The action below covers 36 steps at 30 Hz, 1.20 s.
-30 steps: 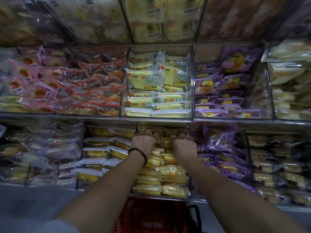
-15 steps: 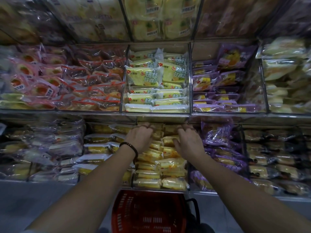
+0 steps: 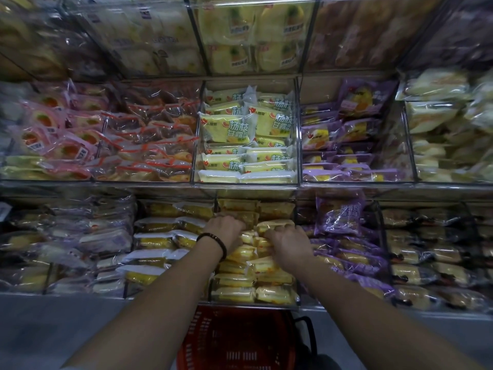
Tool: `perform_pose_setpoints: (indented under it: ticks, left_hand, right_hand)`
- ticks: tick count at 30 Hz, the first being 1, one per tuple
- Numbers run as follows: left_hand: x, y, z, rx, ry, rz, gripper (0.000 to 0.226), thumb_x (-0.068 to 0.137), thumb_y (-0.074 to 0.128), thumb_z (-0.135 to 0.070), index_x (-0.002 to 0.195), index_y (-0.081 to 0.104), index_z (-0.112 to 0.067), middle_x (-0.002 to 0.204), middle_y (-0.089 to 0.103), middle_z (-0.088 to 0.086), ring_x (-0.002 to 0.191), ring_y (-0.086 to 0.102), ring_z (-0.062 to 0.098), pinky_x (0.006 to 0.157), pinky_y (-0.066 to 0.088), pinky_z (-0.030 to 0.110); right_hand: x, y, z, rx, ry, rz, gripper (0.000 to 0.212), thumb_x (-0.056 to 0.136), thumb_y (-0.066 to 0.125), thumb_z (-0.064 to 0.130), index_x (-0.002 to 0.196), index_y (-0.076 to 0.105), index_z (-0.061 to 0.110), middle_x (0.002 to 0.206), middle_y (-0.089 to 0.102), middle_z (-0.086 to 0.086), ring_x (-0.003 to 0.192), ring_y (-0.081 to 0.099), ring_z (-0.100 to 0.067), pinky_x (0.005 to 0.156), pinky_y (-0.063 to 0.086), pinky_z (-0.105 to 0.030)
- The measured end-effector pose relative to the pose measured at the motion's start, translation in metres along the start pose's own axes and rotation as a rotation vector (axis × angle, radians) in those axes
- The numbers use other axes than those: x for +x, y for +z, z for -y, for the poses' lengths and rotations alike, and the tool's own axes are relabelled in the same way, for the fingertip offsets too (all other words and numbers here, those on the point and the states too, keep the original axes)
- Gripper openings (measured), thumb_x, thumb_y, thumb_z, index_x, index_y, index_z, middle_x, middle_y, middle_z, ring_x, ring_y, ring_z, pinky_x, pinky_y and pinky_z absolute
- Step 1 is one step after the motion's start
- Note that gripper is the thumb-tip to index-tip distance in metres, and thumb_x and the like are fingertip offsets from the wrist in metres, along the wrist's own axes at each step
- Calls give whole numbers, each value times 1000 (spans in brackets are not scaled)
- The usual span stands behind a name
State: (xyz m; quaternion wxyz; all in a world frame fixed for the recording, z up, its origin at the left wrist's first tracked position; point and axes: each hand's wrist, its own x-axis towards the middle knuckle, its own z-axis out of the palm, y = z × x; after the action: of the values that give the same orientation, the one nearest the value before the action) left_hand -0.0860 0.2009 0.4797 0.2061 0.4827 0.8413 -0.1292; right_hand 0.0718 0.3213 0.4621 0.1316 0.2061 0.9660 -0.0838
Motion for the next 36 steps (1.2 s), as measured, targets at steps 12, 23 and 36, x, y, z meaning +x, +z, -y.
perform_pose_setpoints:
  ticks: [12,23,36]
  left_hand:
    - [-3,9,-9,135,-90,-127,34,99,54,-12,129,63,-25,122,67,9,112,64,34,91,51,46]
    - [1,14,-8,139,-77,-220,31,98,58,-10,123,66,-27,113,72,5,109,65,30,89,50,42]
    - [-8,14,-6,-35,-80,-210,39,97,61,-7,132,60,-22,125,65,11,115,61,33,86,57,43]
  right_hand:
    - [22,-14,-1,-29,28,-53,36,95,56,8,125,65,27,120,68,-4,107,67,-34,80,52,-37]
    - [22,-1,-5,-67,104,-79,40,83,66,8,117,72,29,115,68,0,113,64,-32,80,49,-38]
    - [24,0,-1,257,203,-18,48,94,66,12,138,47,15,129,55,-13,107,67,-38,76,54,-42]
